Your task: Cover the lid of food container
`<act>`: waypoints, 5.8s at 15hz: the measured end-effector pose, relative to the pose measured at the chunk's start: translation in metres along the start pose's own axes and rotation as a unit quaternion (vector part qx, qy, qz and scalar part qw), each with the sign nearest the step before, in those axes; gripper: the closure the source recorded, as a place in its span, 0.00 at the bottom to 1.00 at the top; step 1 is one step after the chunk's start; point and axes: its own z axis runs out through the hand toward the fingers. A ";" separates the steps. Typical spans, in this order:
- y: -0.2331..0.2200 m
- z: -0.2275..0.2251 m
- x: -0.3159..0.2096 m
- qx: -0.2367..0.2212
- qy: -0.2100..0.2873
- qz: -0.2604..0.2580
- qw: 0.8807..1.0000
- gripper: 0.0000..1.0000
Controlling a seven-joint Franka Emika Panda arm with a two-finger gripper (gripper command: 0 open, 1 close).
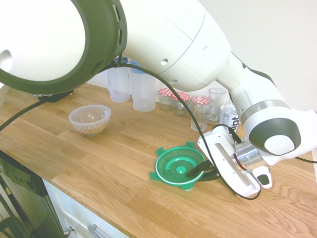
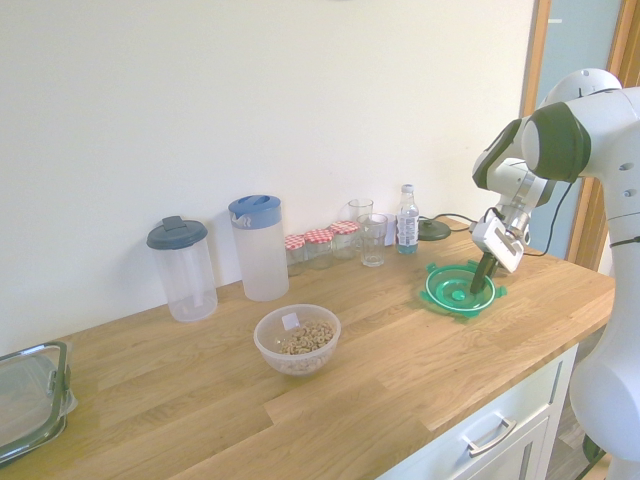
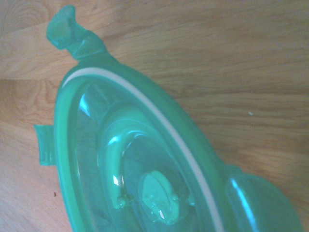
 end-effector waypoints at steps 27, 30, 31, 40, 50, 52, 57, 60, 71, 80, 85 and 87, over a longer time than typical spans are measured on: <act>-0.360 0.084 -0.308 -0.558 0.500 0.084 0.657 1.00; -0.397 0.124 -0.321 -0.550 0.563 0.113 0.607 1.00; -0.409 0.144 -0.326 -0.546 0.571 0.117 0.602 1.00; -0.475 0.269 -0.375 -0.554 0.589 0.084 0.583 1.00; -0.479 0.350 -0.389 -0.592 0.605 0.101 0.523 1.00; -0.474 0.360 -0.382 -0.599 0.611 0.112 0.506 1.00; -0.476 0.379 -0.383 -0.605 0.617 0.109 0.491 1.00; -0.479 0.387 -0.384 -0.606 0.616 0.104 0.492 1.00; -0.486 0.410 -0.375 -0.619 0.609 0.096 0.487 0.00; -0.486 0.421 -0.376 -0.622 0.603 0.090 0.491 0.00; -0.483 0.438 -0.384 -0.624 0.583 0.071 0.516 0.00; -0.485 0.447 -0.385 -0.615 0.574 0.054 0.537 0.00</act>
